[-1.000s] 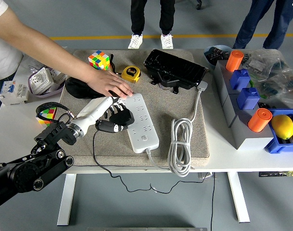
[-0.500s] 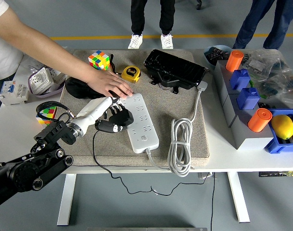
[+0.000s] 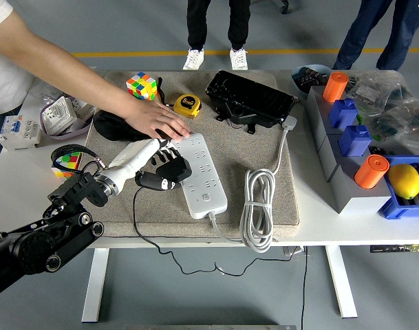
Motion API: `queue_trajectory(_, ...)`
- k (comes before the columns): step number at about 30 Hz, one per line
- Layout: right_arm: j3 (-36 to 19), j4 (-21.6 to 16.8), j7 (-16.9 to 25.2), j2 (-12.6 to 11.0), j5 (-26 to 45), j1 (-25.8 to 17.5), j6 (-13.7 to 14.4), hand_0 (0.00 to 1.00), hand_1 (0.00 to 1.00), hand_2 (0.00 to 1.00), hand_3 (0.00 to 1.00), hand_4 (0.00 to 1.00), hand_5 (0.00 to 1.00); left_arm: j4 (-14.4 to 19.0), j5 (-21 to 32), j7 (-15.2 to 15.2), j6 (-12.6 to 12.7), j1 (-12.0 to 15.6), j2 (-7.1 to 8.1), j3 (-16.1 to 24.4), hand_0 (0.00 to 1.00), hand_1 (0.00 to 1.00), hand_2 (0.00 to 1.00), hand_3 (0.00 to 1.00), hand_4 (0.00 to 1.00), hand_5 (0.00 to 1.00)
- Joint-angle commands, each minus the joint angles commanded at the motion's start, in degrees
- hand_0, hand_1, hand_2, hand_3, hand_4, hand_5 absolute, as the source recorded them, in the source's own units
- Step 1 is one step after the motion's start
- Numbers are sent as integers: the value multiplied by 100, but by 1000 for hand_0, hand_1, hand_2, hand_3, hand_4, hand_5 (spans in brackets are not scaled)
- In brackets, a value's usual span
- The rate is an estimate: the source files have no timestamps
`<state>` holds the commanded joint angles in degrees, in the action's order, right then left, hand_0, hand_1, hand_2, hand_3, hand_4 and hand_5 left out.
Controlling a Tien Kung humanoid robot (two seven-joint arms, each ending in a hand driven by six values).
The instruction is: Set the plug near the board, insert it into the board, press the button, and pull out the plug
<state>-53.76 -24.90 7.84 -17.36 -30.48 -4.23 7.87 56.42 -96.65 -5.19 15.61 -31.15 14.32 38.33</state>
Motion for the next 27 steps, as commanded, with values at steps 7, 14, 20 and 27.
queue_trajectory(7,-23,-2,6,6,-3,-3,-1,613,622,580,540,720,260,36,54,6,-34,17,1,50,434,590,616,695,998,351)
queue_trajectory(14,-26,-1,12,8,-5,-23,-1,614,622,580,540,721,259,243,370,-171,-43,128,24,229,476,615,646,708,998,518)
queue_trajectory(20,-19,-4,17,12,-9,-39,-3,614,622,580,540,720,258,455,567,-561,196,306,38,353,555,673,706,749,998,746)
queue_trajectory(27,-39,3,39,18,-6,-47,-4,613,622,579,541,722,257,942,673,-1018,562,664,152,420,831,858,872,825,924,967)
